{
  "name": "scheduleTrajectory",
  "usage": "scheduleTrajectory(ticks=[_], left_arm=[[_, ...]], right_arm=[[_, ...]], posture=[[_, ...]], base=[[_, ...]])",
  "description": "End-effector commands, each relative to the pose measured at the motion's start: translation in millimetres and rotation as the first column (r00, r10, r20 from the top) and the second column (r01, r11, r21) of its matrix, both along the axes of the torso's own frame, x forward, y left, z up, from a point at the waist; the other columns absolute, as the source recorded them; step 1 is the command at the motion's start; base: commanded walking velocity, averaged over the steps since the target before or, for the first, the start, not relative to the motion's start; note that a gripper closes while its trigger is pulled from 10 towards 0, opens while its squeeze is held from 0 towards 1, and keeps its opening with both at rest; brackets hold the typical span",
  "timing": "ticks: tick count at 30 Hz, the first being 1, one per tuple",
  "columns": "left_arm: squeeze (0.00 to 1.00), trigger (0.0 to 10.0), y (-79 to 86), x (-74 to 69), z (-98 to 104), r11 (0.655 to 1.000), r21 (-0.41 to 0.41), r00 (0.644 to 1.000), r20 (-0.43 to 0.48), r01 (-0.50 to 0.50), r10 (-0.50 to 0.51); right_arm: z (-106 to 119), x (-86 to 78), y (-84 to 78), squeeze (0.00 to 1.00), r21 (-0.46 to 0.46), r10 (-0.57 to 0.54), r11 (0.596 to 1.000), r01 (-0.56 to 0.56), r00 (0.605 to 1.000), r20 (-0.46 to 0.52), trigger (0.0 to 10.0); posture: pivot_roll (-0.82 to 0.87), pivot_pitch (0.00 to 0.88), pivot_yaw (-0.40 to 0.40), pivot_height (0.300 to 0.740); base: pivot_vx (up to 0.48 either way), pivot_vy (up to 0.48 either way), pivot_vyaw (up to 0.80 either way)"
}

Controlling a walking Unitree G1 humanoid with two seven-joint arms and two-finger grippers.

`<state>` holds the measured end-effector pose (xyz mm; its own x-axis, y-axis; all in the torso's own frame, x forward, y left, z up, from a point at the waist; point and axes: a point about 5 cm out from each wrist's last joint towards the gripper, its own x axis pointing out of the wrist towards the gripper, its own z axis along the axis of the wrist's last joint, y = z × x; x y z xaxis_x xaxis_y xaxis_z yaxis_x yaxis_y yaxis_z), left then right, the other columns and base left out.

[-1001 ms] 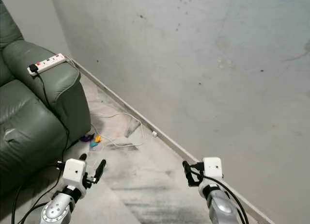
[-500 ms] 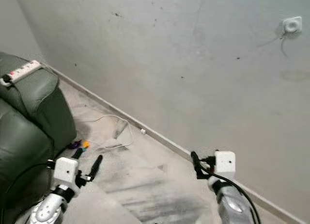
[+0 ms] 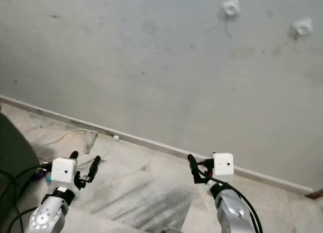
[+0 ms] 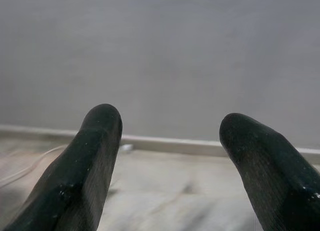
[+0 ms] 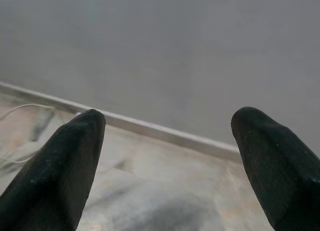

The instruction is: Hang keys on a hook

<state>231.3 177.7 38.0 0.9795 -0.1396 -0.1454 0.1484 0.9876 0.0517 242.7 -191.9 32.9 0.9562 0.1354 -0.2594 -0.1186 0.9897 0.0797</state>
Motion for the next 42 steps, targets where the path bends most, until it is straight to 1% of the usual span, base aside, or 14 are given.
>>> scheduleTrajectory(ticks=[1, 9, 12, 13, 19, 23, 24, 27, 30, 32, 36, 39, 41, 42], left_arm=[[0.0, 10.0, -7.2, -2.6, 0.8, 1.0, -0.011, 1.0, -0.016, 0.022, -0.022], [0.0, 10.0, -10.0, -2.0, 7.5, 1.0, -0.014, 0.999, -0.028, 0.023, -0.023], [0.0, 10.0, -11.3, -1.5, 9.1, 0.999, -0.014, 0.999, -0.039, 0.03, -0.031], [0.0, 10.0, -12.4, -0.9, 9.9, 0.999, -0.001, 0.998, -0.041, 0.041, -0.041], [0.0, 10.0, -17.8, 2.0, 13.4, 0.997, -0.006, 0.995, -0.049, 0.081, -0.081], [0.0, 10.0, -15.7, 3.7, 11.5, 0.997, 0.012, 0.996, -0.057, 0.076, -0.075], [0.0, 10.0, -13.4, 5.7, 10.8, 0.997, 0.029, 0.996, -0.06, 0.075, -0.073], [0.0, 10.0, -12.0, 11.5, 13.0, 0.995, 0.043, 0.995, -0.056, 0.086, -0.083], [0.0, 10.0, -8.8, 15.2, 14.3, 0.996, 0.044, 0.996, -0.057, 0.071, -0.069], [0.0, 10.0, -7.7, 15.3, 14.7, 0.998, 0.032, 0.997, -0.059, 0.055, -0.053], [0.0, 10.0, -3.2, 9.7, 9.4, 0.999, 0.028, 0.997, -0.074, 0.018, -0.016], [0.0, 10.0, -0.5, 6.8, 1.0, 1.0, 0.023, 0.995, -0.097, -0.008, 0.01], [0.0, 10.0, -1.0, 6.7, -1.6, 1.0, 0.026, 0.995, -0.102, -0.007, 0.009], [0.0, 10.0, -1.7, 7.3, -3.2, 1.0, 0.027, 0.994, -0.105, -0.005, 0.008]], right_arm=[[1.1, -0.1, -3.7, 0.0, 0.0, -0.01, 1.0, 0.01, 1.0, -0.006, 10.0], [1.5, -0.6, -1.7, 0.0, 0.004, -0.018, 1.0, 0.018, 1.0, -0.013, 10.0], [4.4, 0.5, -2.0, 0.0, -0.003, -0.021, 1.0, 0.021, 1.0, -0.015, 10.0], [6.2, 1.8, -2.8, 0.0, -0.006, -0.024, 1.0, 0.024, 1.0, -0.013, 10.0], [5.3, 4.9, -2.4, 0.0, -0.006, -0.029, 1.0, 0.029, 0.999, -0.02, 10.0], [3.5, 8.0, -0.6, 0.0, -0.003, -0.032, 0.999, 0.032, 0.999, -0.033, 10.0], [3.9, 10.3, 0.2, 0.0, 0.002, -0.037, 0.999, 0.037, 0.998, -0.042, 10.0], [8.7, 14.8, 4.2, 0.0, -0.013, 0.003, 1.0, -0.003, 0.999, -0.037, 10.0], [7.6, 17.0, 6.2, 0.0, -0.03, 0.029, 0.999, -0.03, 0.999, -0.034, 10.0], [6.0, 18.7, 4.4, 0.0, -0.013, 0.009, 1.0, -0.009, 0.999, -0.034, 10.0], [6.6, 21.2, 3.3, 0.0, 0.03, -0.04, 0.999, 0.04, 0.999, -0.01, 10.0], [4.5, 23.0, 4.5, 0.0, 0.033, -0.071, 0.997, 0.071, 0.997, 0.001, 10.0], [3.3, 24.0, 6.3, 0.0, 0.041, -0.085, 0.996, 0.085, 0.996, -0.003, 10.0], [2.3, 25.2, 8.2, 0.0, 0.029, -0.086, 0.996, 0.086, 0.996, -0.007, 10.0]], posture=[[0.02, 0.117, -0.02, 0.74], [0.02, 0.125, -0.022, 0.74], [0.01, 0.13, -0.038, 0.74], [0.0, 0.13, -0.043, 0.74], [0.0, 0.124, -0.037, 0.74], [-0.01, 0.113, -0.05, 0.74], [-0.02, 0.118, -0.061, 0.74], [-0.02, 0.119, -0.071, 0.74], [-0.02, 0.119, -0.051, 0.74], [-0.01, 0.121, -0.03, 0.74], [-0.01, 0.122, -0.008, 0.74], [-0.01, 0.115, 0.001, 0.74], [-0.01, 0.115, 0.003, 0.74], [0.0, 0.114, 0.002, 0.74]], base=[[0.0, 0.0, -0.77], [0.0, 0.0, -0.77], [0.0, 0.0, -0.77], [0.0, 0.0, -0.77], [0.0, 0.0, -0.77], [0.0, 0.0, -0.77], [0.0, 0.0, -0.77], [0.0, 0.0, -0.77], [0.0, 0.0, -0.77], [0.0, 0.0, -0.77], [0.0, 0.0, -0.58], [0.0, 0.0, 0.0], [0.0, 0.0, 0.0], [0.0, 0.0, 0.0]])
